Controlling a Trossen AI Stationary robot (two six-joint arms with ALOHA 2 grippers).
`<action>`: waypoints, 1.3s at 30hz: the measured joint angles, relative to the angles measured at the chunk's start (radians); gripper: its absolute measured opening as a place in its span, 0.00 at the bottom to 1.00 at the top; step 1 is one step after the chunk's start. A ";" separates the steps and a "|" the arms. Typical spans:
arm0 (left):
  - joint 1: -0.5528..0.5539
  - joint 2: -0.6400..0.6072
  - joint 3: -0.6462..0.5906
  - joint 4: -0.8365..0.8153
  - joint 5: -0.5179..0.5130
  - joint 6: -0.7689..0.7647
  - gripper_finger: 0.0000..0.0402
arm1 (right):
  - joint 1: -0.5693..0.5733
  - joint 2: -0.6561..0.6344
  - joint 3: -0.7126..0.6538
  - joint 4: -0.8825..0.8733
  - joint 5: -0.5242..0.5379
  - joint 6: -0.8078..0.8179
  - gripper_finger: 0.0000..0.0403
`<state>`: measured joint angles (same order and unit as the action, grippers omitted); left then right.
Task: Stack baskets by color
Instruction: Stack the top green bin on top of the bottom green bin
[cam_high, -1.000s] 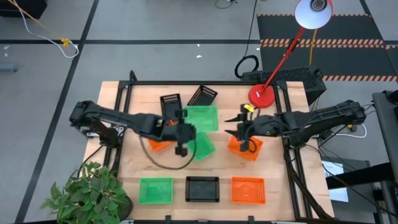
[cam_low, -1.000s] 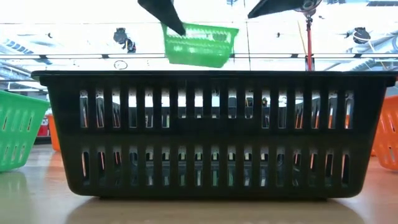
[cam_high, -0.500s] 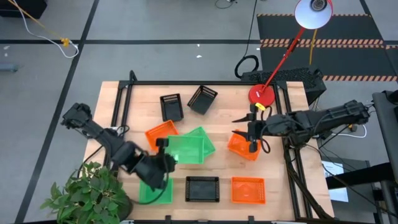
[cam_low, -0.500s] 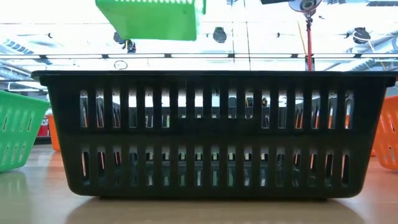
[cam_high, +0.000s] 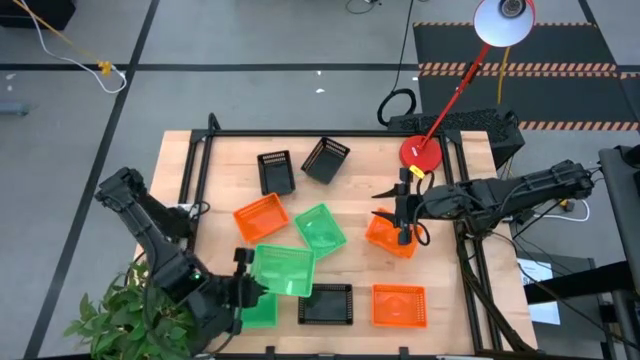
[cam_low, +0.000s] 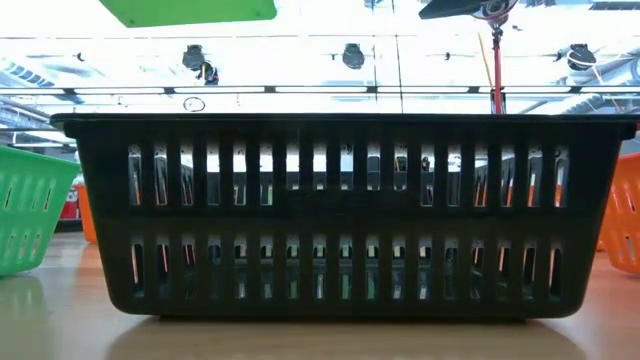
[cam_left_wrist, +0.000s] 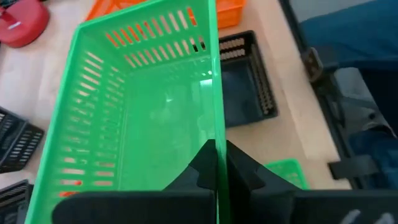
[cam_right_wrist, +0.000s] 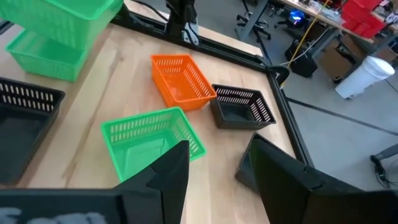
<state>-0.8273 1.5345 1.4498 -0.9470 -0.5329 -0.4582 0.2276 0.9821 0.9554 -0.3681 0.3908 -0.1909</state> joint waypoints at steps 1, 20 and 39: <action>-0.008 0.000 0.000 0.000 0.000 -0.002 0.01 | 0.000 0.000 0.000 0.003 0.000 0.000 0.41; -0.133 0.000 -0.167 0.100 0.062 -0.239 0.02 | 0.000 0.000 0.000 0.006 0.000 -0.003 0.41; -0.162 0.000 -0.168 0.080 0.007 -0.259 0.02 | -0.001 0.051 -0.001 0.098 -0.191 0.019 0.41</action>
<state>-0.9894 1.5345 1.2816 -0.8669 -0.5255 -0.7168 0.2268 1.0331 0.9546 -0.2703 0.1999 -0.1720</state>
